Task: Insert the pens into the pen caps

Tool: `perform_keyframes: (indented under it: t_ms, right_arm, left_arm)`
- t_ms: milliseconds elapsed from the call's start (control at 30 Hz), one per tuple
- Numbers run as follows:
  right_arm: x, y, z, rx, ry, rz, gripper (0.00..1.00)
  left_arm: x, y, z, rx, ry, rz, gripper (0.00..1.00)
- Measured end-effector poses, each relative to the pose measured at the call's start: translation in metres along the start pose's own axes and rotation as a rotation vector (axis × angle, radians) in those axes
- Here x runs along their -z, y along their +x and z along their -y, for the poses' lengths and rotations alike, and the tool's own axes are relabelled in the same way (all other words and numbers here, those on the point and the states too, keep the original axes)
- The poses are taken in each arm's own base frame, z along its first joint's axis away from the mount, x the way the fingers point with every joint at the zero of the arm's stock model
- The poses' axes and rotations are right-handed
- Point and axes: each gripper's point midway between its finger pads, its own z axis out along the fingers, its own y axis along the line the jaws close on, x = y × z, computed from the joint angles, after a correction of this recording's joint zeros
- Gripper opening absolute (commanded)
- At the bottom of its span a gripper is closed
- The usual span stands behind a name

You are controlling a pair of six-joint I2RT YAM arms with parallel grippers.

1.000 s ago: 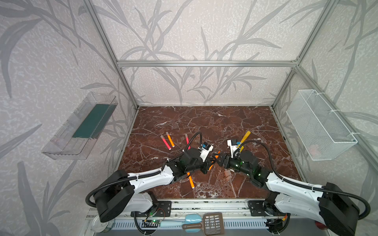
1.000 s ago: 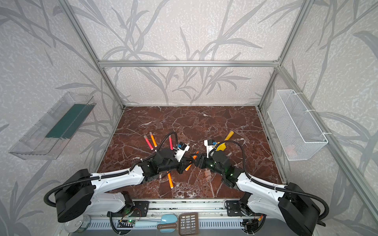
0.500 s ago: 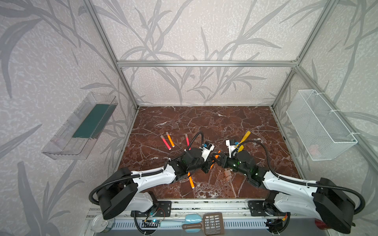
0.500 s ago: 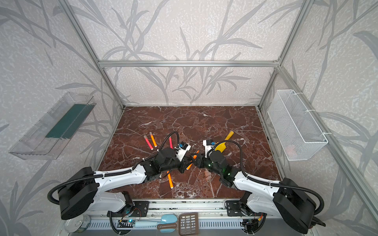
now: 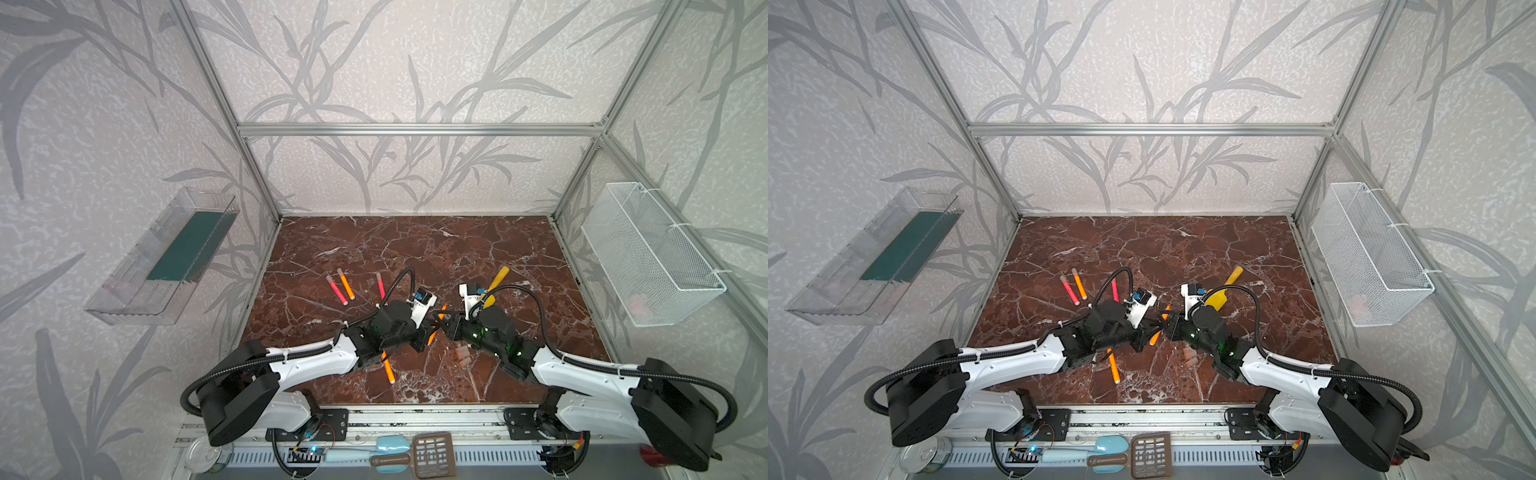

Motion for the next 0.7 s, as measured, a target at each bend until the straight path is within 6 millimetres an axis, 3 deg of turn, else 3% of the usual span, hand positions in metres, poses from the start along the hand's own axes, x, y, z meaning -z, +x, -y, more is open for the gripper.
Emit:
perform_keyframes:
  t_ms: [300, 700]
  right_arm:
    - [0.000, -0.002, -0.016, 0.016, -0.056, 0.016, 0.00]
    - [0.001, -0.002, -0.023, 0.027, -0.080, 0.022, 0.00]
  left_arm:
    - [-0.004, 0.002, -0.002, -0.009, -0.013, 0.002, 0.35]
    - [-0.005, 0.003, -0.003, -0.010, -0.012, 0.012, 0.32]
